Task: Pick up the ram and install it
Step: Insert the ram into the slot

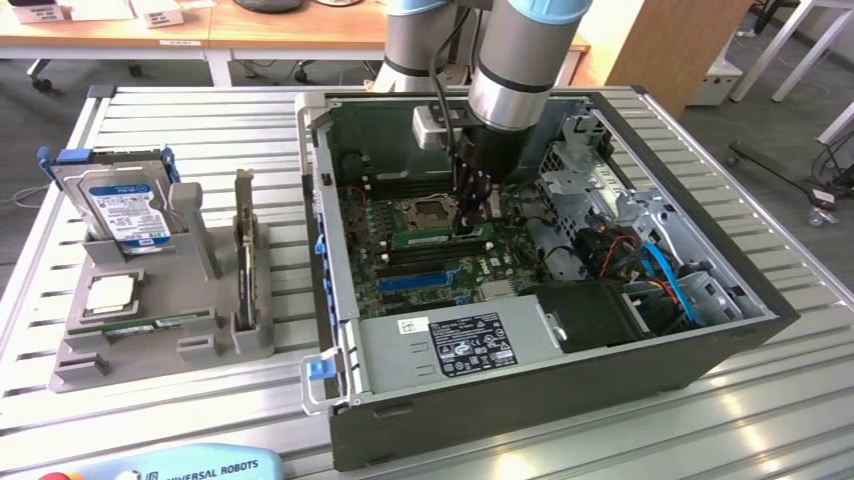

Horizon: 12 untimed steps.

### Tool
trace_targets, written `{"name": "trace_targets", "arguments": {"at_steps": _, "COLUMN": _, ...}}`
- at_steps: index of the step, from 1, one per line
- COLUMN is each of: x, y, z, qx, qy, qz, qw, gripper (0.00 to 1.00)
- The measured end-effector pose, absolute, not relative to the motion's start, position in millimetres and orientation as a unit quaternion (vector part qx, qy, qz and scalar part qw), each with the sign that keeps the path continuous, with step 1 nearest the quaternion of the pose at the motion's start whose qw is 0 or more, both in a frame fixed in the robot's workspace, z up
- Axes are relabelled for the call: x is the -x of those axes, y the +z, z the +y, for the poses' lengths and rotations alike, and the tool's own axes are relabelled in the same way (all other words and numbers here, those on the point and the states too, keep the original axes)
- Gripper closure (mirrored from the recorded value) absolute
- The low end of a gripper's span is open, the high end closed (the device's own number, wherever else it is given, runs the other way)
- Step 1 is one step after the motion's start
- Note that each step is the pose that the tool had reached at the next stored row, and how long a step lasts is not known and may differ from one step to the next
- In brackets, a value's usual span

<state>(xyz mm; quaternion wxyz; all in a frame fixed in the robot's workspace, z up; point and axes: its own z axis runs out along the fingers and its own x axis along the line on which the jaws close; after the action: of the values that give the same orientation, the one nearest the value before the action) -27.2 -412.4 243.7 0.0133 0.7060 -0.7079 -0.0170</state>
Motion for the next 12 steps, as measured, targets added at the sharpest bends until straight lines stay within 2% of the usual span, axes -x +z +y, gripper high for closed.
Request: {"name": "trace_targets", "arguments": {"at_steps": 12, "x": 27.2, "y": 240.4, "z": -412.5, "qx": -0.707, "qy": -0.017, "qz": -0.707, "qw": 0.013, "gripper": 0.88}}
